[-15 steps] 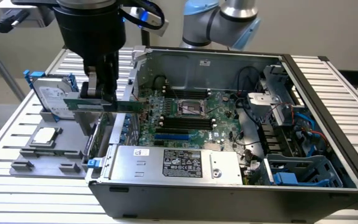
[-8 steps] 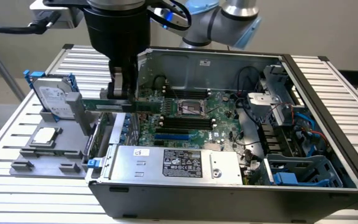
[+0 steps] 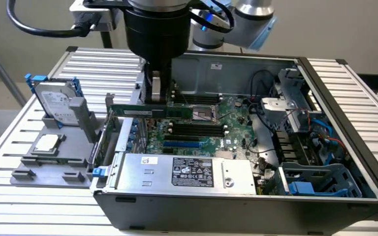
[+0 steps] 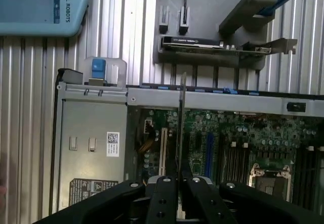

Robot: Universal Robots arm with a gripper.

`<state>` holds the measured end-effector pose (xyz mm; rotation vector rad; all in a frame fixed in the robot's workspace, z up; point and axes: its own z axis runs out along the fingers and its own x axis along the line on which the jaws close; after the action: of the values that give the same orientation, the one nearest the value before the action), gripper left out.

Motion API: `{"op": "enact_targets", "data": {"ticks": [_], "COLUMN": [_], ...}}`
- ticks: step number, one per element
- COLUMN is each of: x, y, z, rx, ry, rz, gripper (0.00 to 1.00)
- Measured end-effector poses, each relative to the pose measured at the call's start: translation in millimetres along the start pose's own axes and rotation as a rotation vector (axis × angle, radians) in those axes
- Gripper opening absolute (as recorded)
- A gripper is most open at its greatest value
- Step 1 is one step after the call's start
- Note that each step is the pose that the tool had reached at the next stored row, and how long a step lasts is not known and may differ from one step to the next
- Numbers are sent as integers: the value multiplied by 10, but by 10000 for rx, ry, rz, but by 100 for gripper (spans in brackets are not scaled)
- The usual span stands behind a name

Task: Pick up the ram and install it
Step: 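Pick up the ram and move it above insertion slot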

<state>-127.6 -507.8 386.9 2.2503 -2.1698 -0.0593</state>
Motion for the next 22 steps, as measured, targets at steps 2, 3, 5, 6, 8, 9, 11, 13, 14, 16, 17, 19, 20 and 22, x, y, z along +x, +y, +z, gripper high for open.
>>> {"op": "enact_targets", "data": {"ticks": [2,3,5,6,8,9,11,13,14,16,17,19,20,22], "x": [-20,-31,-61,-77,-114,-138,-185,-239,-264,-318,-346,-401,-426,-473], "y": [-85,-121,-198,-231,-300,-334,-393,-452,-480,-539,-569,-628,-657,-714], "z": [-2,-3,-4,-4,-1,1,8,17,21,30,35,45,48,52], "rx": [1,1,0,0,0,0,0,1,1,2,1,2,2,2], "ry": [-2,-2,-1,-1,-1,-1,-2,-2,-2,-2,-1,-2,-2,-1], "rz": [0,0,0,0,1,1,0,0,0,0,0,0,1,0], "gripper": [14,14,14,14,14,14,14,14,14,14,14,14,14,14]}}
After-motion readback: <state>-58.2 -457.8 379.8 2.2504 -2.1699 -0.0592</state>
